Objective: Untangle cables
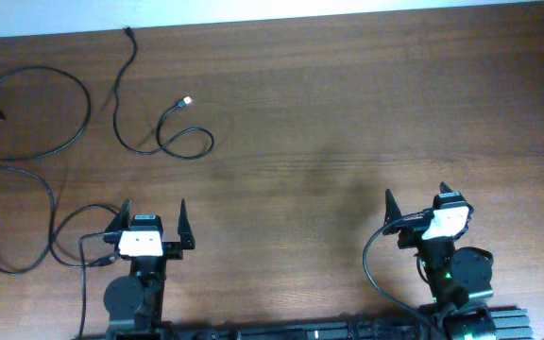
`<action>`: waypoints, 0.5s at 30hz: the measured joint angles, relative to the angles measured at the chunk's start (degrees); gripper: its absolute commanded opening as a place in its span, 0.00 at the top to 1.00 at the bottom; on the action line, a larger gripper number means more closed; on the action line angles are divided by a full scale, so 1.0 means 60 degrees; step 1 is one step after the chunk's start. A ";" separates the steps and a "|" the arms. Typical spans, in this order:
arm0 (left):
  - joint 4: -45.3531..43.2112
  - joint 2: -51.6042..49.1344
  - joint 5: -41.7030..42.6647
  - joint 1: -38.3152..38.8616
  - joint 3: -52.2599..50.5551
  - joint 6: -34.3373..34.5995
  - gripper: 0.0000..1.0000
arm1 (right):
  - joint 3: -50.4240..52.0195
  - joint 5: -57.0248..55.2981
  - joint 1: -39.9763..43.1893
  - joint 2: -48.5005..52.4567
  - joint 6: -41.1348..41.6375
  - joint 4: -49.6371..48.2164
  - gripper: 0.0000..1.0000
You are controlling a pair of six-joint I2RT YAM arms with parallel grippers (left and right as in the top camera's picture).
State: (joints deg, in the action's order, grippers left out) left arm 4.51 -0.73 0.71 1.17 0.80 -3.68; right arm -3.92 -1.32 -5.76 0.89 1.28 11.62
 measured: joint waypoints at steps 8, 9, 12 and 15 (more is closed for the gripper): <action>0.0000 0.0000 0.0000 0.0000 0.0000 0.0000 0.01 | 0.0033 0.0244 0.0000 0.0000 0.0000 -0.0087 0.01; 0.0000 0.0000 0.0000 0.0000 0.0000 0.0000 0.01 | 0.0033 0.0244 0.0007 0.0000 -0.0044 -0.0091 0.02; 0.0000 0.0000 0.0000 0.0000 0.0000 0.0000 0.01 | 0.0149 0.0433 0.0484 -0.0004 -0.0084 -0.0510 0.01; 0.0000 0.0000 0.0000 0.0000 0.0000 0.0000 0.01 | 0.0488 0.1078 0.1486 -0.0015 -0.0069 -0.1217 0.01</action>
State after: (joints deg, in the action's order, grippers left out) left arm 4.51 -0.73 0.71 1.17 0.80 -3.68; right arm -0.99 5.15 3.16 0.80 0.86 4.32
